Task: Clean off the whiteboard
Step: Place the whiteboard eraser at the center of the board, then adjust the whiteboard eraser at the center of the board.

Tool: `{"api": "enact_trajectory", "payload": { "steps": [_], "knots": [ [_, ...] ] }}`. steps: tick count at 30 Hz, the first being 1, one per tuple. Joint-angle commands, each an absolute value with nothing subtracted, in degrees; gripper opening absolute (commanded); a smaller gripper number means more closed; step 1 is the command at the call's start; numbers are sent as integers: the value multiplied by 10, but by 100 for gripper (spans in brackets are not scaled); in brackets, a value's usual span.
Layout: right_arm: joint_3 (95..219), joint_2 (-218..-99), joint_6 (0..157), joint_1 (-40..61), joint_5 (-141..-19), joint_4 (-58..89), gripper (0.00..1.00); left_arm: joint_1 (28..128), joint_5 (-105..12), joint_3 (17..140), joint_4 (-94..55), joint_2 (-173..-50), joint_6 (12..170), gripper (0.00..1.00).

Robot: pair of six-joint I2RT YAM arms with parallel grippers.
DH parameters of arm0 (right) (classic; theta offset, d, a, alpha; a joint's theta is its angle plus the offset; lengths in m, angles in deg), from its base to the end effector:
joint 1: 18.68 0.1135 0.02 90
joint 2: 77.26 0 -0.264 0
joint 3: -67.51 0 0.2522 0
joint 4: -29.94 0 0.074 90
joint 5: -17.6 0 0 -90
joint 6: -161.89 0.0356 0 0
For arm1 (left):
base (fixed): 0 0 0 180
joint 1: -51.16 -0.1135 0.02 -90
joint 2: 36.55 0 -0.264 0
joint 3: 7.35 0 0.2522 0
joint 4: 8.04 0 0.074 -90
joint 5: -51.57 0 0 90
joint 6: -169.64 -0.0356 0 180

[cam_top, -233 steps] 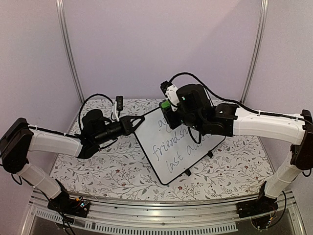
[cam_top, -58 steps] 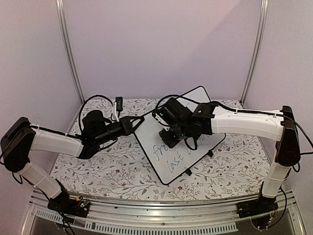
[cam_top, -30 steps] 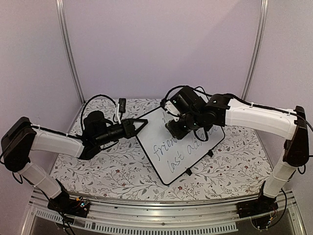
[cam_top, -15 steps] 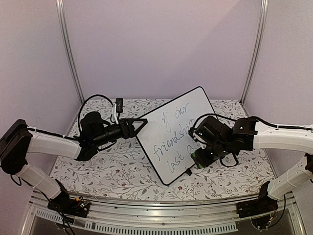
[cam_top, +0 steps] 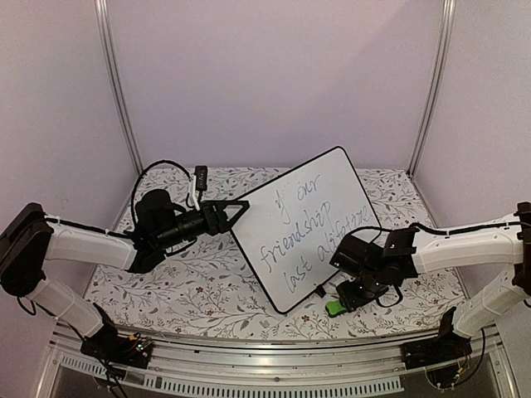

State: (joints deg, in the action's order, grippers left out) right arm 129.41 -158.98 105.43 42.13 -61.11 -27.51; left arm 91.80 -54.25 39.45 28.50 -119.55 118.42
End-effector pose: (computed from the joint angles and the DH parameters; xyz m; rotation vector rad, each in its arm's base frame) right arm 0.1247 0.2090 0.1830 -0.6406 2.7738 0.0416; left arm 0.2210 -0.2025 0.2272 0.2659 1.7008 -1.2779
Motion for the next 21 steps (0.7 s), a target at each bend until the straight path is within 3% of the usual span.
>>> {"api": "enact_trajectory", "payload": {
  "steps": [1,14,17,21],
  "knots": [
    [1285,-1608,1069,424,-620,-240,56,917,-538,387,294,-1183,1177,77],
    [1308,-1590,979,437,-659,-280,63,914,-542,388,296,-1191,1177,77],
    [1316,-1592,966,453,-635,-289,68,915,-543,388,296,-1194,1178,77],
    [1323,-1601,960,462,-640,-293,82,913,-547,390,298,-1199,1181,77]
  ]
}}
